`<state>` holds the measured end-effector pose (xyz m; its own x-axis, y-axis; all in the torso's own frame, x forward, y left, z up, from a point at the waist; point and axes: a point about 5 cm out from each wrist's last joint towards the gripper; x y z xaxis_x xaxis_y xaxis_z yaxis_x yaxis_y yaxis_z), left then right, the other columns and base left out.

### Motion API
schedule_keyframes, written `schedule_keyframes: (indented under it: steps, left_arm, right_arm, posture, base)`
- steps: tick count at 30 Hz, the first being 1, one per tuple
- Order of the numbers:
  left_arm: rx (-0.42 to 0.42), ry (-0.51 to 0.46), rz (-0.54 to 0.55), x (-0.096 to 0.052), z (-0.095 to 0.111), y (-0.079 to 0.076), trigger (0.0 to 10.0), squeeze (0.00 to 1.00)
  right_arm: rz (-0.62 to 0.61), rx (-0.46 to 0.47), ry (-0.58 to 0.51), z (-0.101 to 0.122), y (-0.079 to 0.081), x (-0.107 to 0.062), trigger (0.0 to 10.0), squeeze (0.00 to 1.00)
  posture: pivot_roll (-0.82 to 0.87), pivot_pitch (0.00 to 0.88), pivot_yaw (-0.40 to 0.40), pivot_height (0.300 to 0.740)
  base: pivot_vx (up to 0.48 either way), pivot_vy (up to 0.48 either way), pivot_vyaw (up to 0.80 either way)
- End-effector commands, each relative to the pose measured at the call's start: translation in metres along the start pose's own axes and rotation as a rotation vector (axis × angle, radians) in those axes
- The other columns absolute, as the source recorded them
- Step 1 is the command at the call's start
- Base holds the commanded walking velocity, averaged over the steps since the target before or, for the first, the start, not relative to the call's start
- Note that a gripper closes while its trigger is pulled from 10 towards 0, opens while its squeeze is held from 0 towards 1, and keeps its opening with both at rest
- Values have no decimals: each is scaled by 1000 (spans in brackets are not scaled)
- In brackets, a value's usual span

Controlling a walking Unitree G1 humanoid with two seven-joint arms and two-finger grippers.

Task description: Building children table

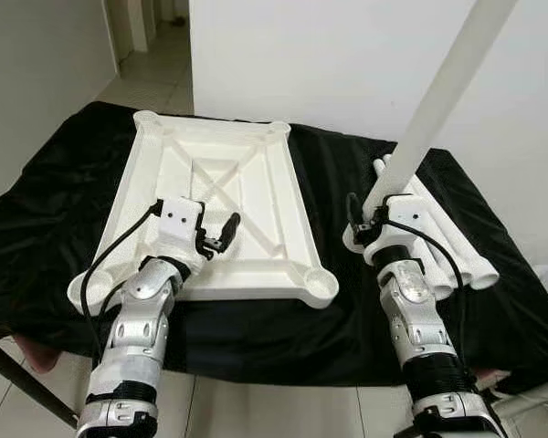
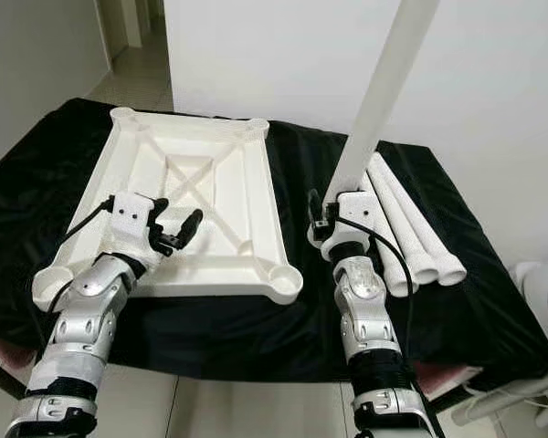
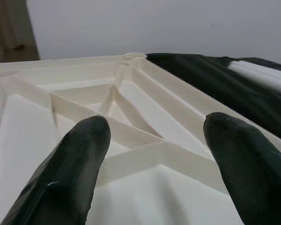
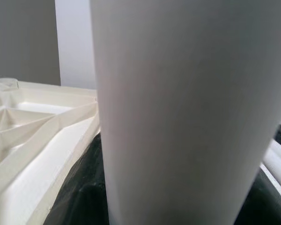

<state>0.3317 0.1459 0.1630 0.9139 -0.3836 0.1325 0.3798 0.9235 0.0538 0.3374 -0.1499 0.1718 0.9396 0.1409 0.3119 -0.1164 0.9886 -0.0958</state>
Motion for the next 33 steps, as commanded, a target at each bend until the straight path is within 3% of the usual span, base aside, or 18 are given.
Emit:
schedule_keyframes:
  steps: [1, 8, 18, 24, 29, 31, 32, 33]
  left_arm:
    - [-13, 11, 89, -2, -3, 1, 10000, 0]
    - [-15, 15, 89, -3, -4, 1, 10000, 0]
    - [-64, -12, 51, -7, -1, -4, 10000, 0]
    - [-13, 17, 38, -6, -5, 0, 10000, 0]
    - [22, 43, -56, -11, -12, -4, 10000, 0]
    - [5, 51, -185, -17, -10, -14, 10000, 0]
    - [5, 51, -185, -17, -10, -14, 10000, 0]
    - [4, 62, -294, -23, -8, -25, 10000, 0]
  right_arm:
    - [-8, -3, -12, 3, -4, 0, 10000, 0]
    - [-2, 0, -9, 2, -2, 0, 10000, 0]
    - [23, -2, -1, 1, 1, 0, 10000, 0]
    - [39, 1, 12, -2, 3, -1, 10000, 0]
    - [73, 6, 20, -2, 9, -1, 10000, 0]
    - [81, 2, 18, -3, 10, -2, 10000, 0]
    - [81, 2, 18, -3, 10, -2, 10000, 0]
    - [77, -1, 21, -3, 8, -3, 10000, 0]
  posture:
    - [126, 0, -117, 740]
    - [128, 0, -121, 740]
    - [127, 0, -131, 740]
    - [117, 0, -145, 740]
    - [103, 2, -147, 740]
    - [105, 10, -138, 740]
    - [105, 10, -138, 740]
    - [107, 11, -132, 740]
  base:
    - [337, 0, 0]
    - [338, 0, 0]
    - [0, 0, 0]
    - [0, 0, 0]
    - [0, 0, 0]
    - [0, 0, 0]
    - [0, 0, 0]
    - [0, 0, 0]
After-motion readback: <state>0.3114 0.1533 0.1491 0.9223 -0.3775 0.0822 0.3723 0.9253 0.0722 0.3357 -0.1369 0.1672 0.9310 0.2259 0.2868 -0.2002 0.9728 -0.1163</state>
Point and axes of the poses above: a point about 5 cm out from each wrist's last joint towards the gripper, its own x axis pointing out of the wrist towards the gripper, its own z axis along the axis of the wrist's last joint, y = z × x, and after that the axes turned 3 degrees about -x, right-handed
